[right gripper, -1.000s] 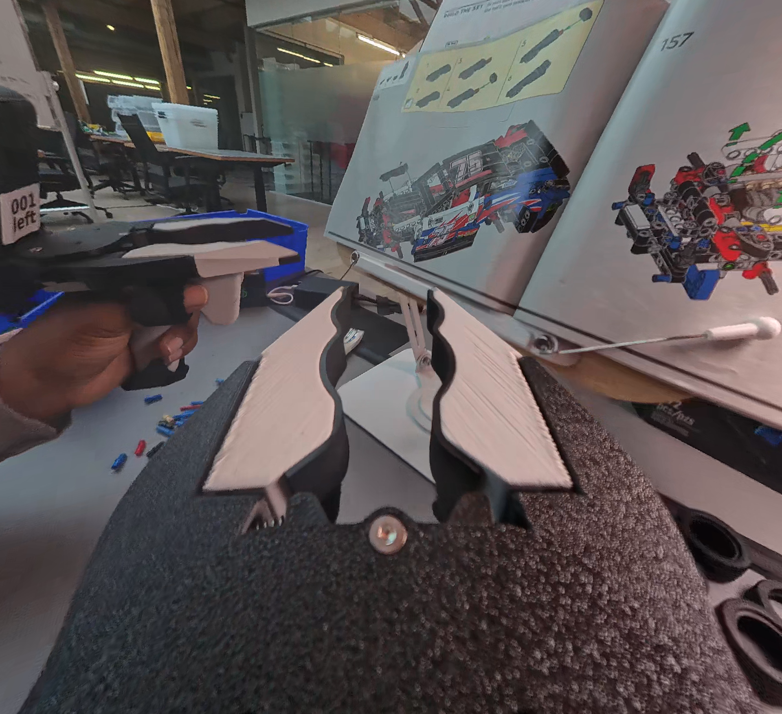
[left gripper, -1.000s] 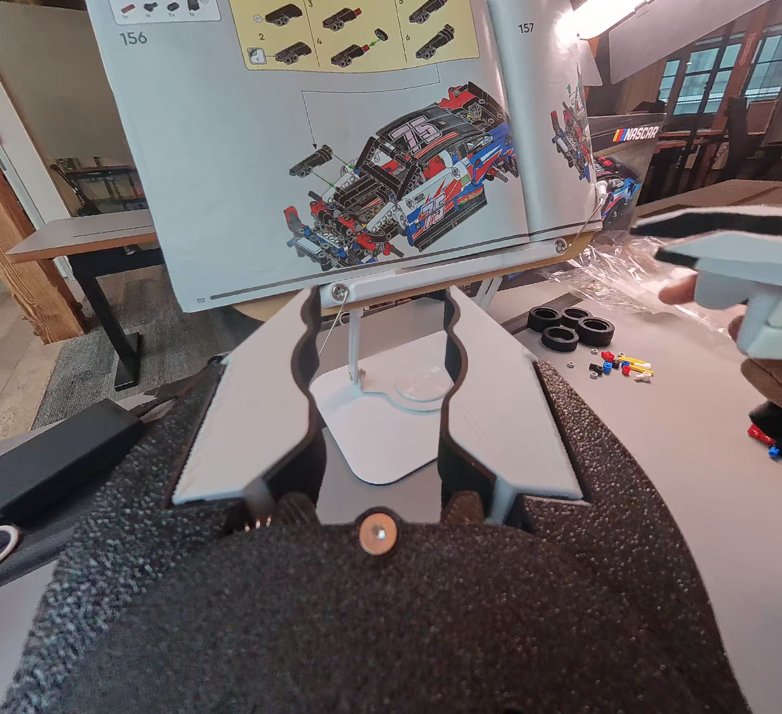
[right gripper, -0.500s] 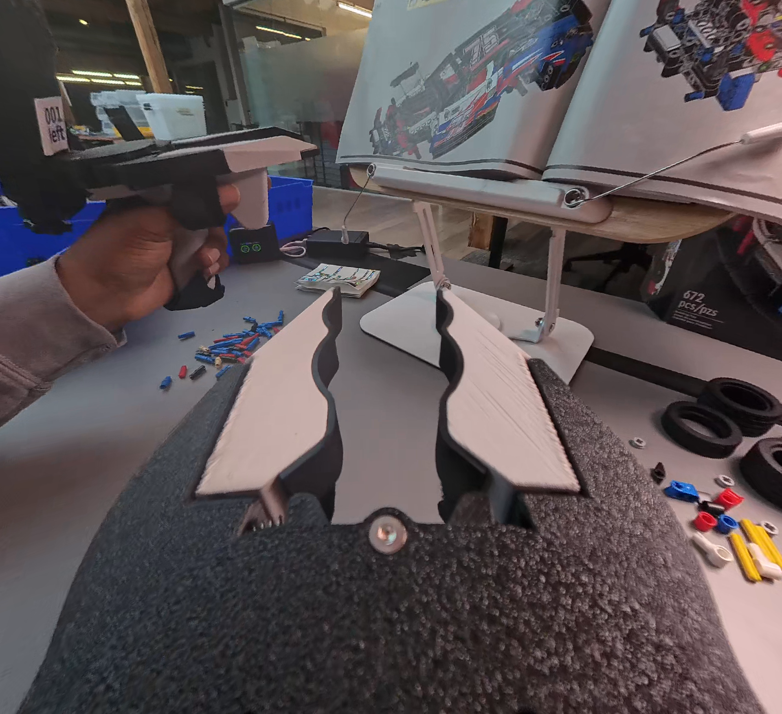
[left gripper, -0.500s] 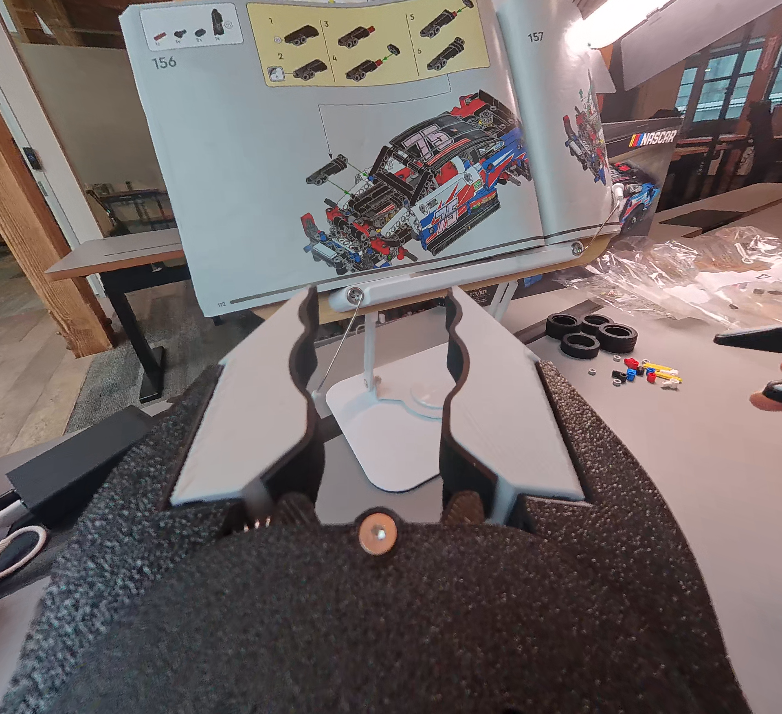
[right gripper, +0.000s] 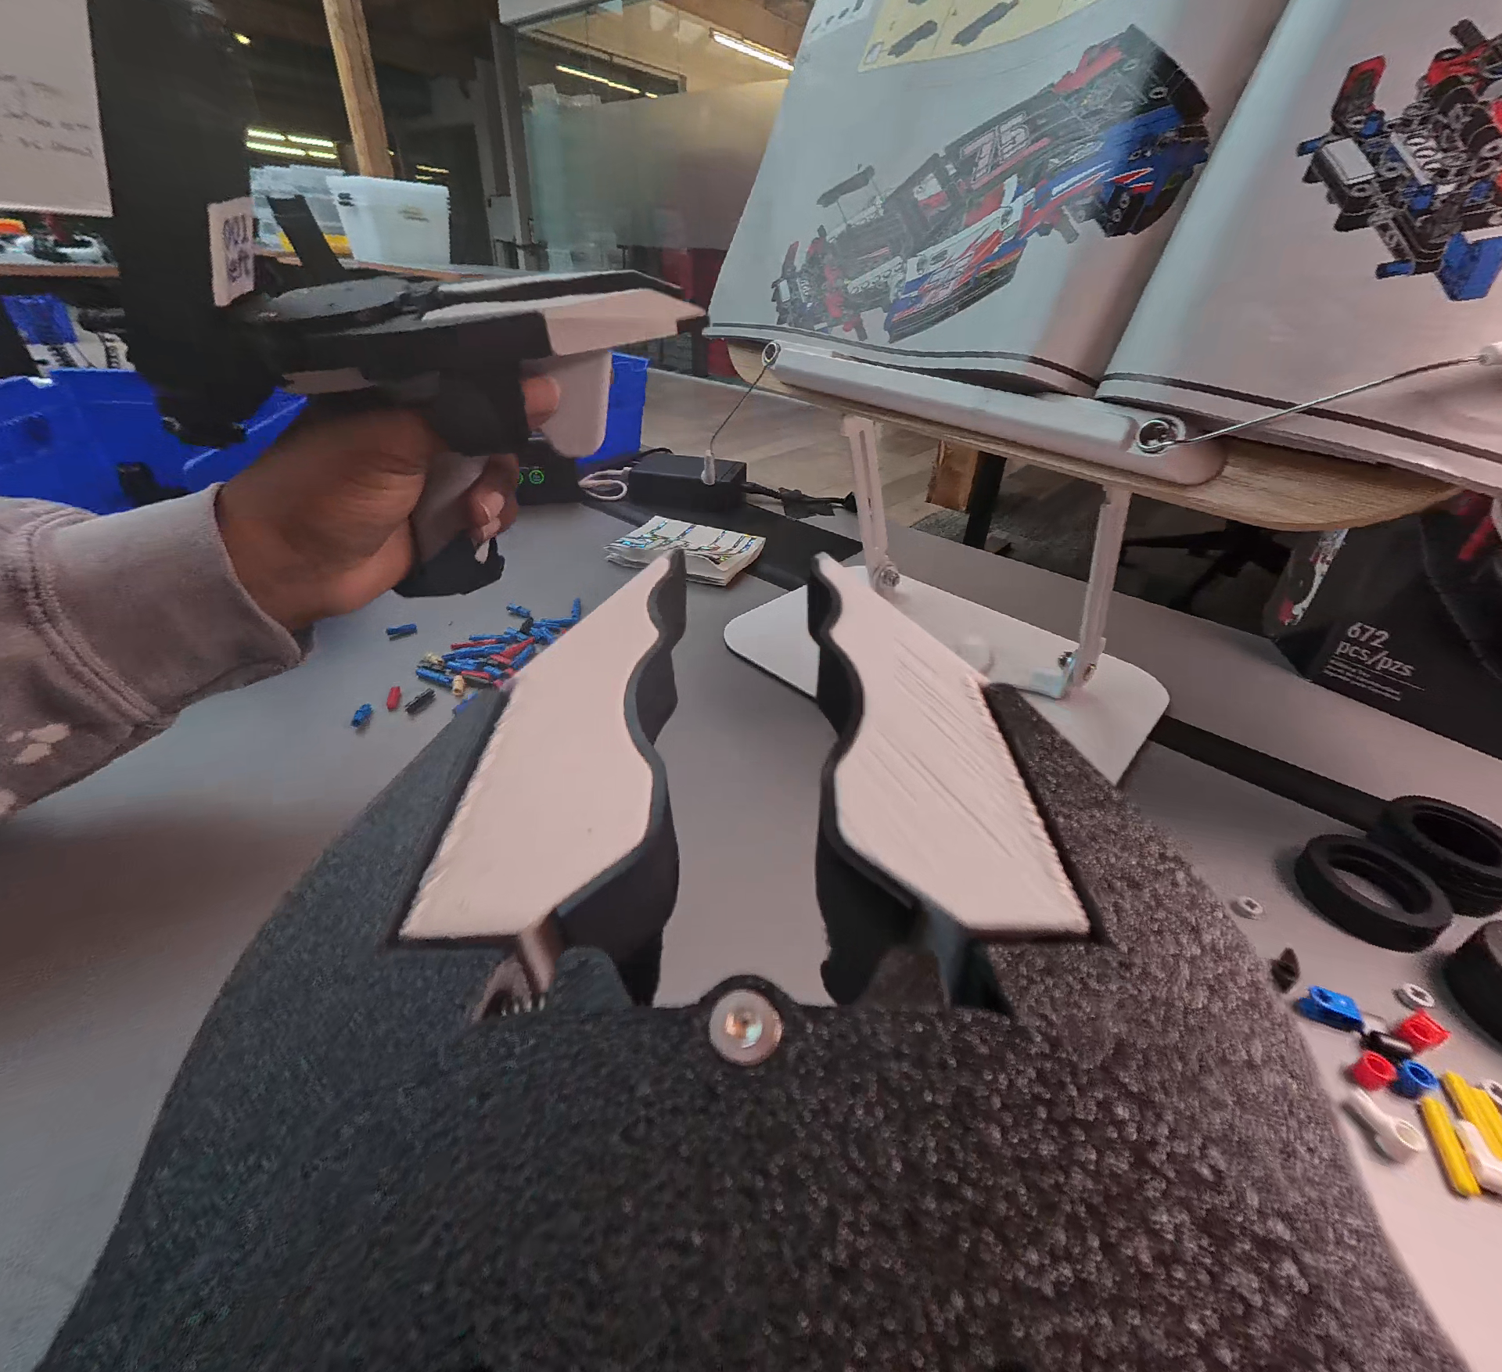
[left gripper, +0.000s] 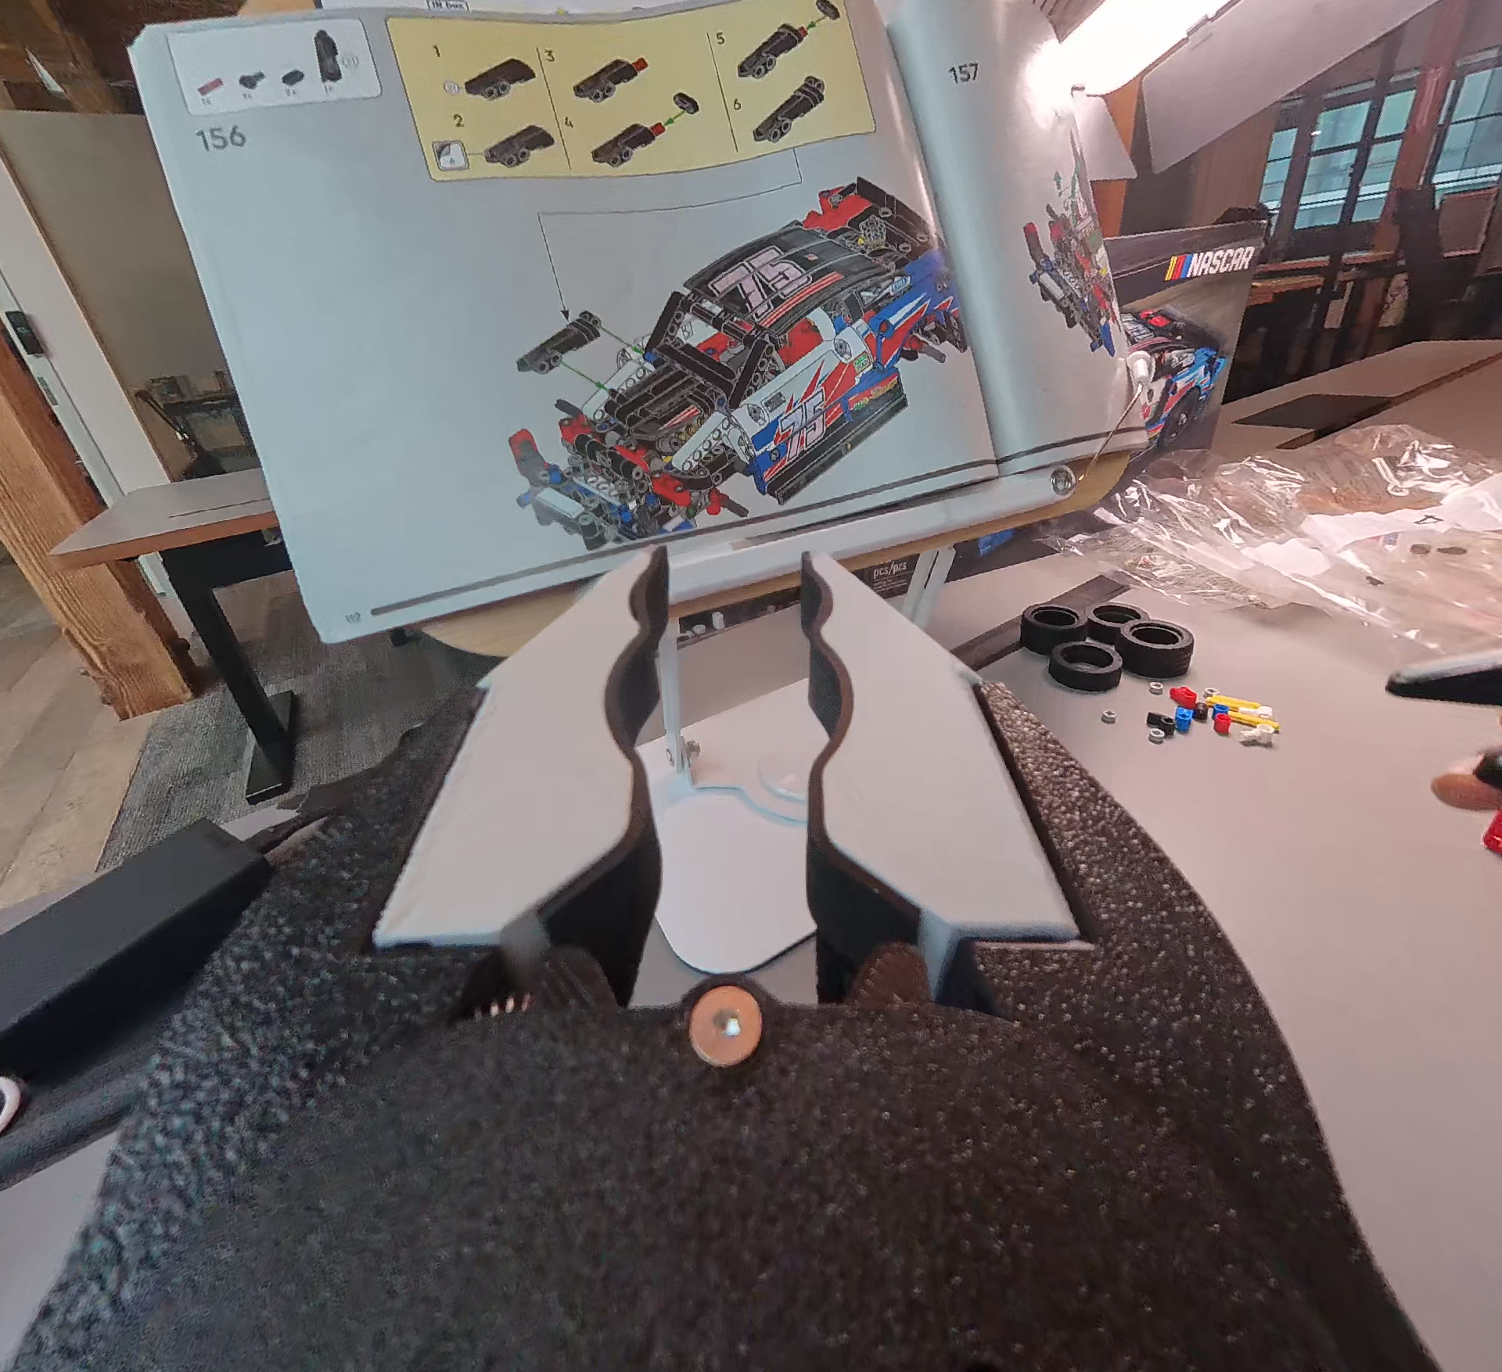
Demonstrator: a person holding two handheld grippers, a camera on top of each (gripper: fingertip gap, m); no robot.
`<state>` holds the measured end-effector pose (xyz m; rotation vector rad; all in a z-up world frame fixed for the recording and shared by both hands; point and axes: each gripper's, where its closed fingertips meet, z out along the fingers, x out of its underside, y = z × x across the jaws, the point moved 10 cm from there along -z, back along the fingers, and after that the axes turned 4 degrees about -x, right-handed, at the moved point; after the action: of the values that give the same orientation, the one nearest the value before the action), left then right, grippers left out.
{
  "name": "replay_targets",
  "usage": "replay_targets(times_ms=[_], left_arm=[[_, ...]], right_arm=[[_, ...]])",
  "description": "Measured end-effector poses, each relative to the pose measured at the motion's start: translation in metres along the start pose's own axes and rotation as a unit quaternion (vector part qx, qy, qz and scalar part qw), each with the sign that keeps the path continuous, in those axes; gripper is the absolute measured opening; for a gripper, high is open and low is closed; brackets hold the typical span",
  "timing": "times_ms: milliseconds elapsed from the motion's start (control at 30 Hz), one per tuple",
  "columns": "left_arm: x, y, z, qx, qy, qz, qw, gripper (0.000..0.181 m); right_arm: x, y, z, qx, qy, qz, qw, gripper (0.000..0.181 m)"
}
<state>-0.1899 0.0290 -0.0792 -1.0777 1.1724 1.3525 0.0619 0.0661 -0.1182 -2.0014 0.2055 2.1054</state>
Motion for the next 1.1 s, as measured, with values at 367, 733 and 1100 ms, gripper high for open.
replay_targets(times_ms=[367,733,1100], left_arm=[[-0.035,0.019,0.048,-0.039,-0.033,-0.008,0.999,0.023],[-0.028,0.017,0.074,-0.059,-0.028,-0.011,0.998,0.023],[-0.019,0.033,0.074,-0.077,-0.020,-0.023,0.997,0.020]], right_arm=[[0.014,0.005,0.008,-0.012,0.032,-0.005,0.999,0.022],[0.020,-0.002,0.013,-0.010,0.037,0.012,0.999,0.022],[0.022,-0.001,0.015,-0.013,0.044,0.006,0.999,0.022]])
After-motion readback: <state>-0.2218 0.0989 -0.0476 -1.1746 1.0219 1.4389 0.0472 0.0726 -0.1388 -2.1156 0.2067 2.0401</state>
